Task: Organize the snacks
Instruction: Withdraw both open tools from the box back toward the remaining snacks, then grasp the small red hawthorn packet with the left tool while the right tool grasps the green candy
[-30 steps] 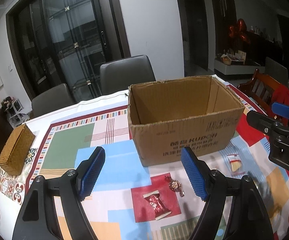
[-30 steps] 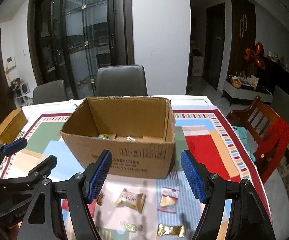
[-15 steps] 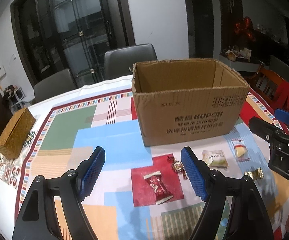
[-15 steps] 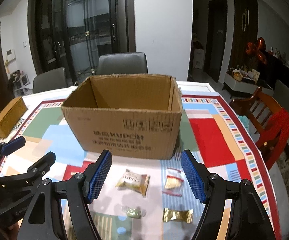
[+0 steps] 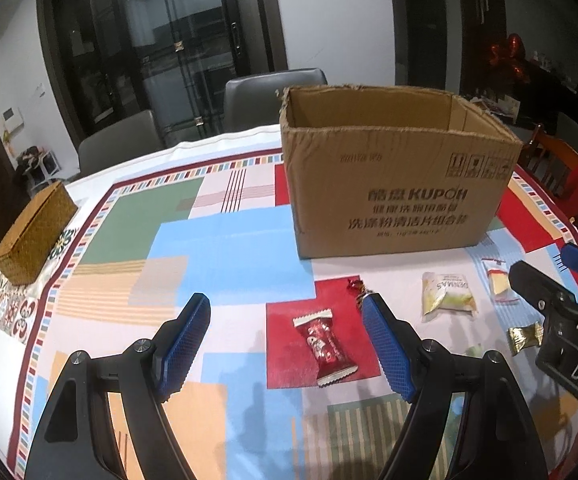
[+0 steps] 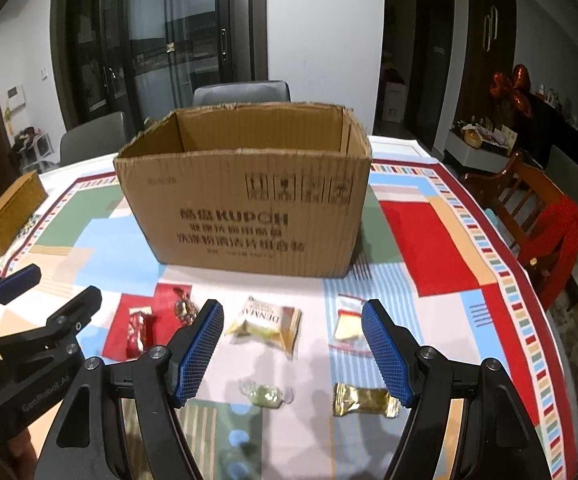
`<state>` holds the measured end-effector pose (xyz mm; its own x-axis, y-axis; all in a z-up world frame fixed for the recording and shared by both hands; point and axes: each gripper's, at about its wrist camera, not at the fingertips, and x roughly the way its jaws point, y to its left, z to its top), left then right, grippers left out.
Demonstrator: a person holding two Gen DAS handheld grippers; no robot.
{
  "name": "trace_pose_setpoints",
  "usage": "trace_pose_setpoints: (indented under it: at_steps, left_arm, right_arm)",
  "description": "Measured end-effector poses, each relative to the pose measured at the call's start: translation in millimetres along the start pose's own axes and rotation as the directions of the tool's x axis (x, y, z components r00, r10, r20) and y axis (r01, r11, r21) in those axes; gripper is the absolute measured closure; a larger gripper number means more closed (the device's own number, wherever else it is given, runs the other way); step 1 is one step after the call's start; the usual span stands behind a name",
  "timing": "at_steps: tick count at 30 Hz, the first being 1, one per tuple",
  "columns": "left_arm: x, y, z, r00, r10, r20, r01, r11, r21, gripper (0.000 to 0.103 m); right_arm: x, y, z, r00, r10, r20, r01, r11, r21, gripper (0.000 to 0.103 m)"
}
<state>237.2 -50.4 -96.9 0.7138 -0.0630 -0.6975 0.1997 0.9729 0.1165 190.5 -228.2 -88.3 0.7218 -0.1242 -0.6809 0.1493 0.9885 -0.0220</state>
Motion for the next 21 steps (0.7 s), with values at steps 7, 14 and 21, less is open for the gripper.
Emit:
trace_pose_setpoints:
  at_steps: [7,14,21]
  left_arm:
    - [13.9,1.5,-16.2,1.0,-0.002,-0.028,0.001,1.0,-0.025,0.025]
    - [25.0,-2.7,-27.6,0.999,0.002,-0.05,-0.004,0.999,-0.04,0.025]
    - [37.0,-8.6,-33.9,0.998,0.02,-0.066,-0.022,0.999,-0.033,0.025]
  right_arm:
    - [12.5,4.8,-20.4,1.0,-0.015,-0.023,0.015,1.0,-0.016,0.031]
    - [21.9,3.9,-32.6,0.999,-0.016,-0.044,0.015,1.0,-0.014,0.031]
    - [32.5,9.4,-44.8,0.997,0.001,-0.08,-0.003,1.0,-0.03,0.031]
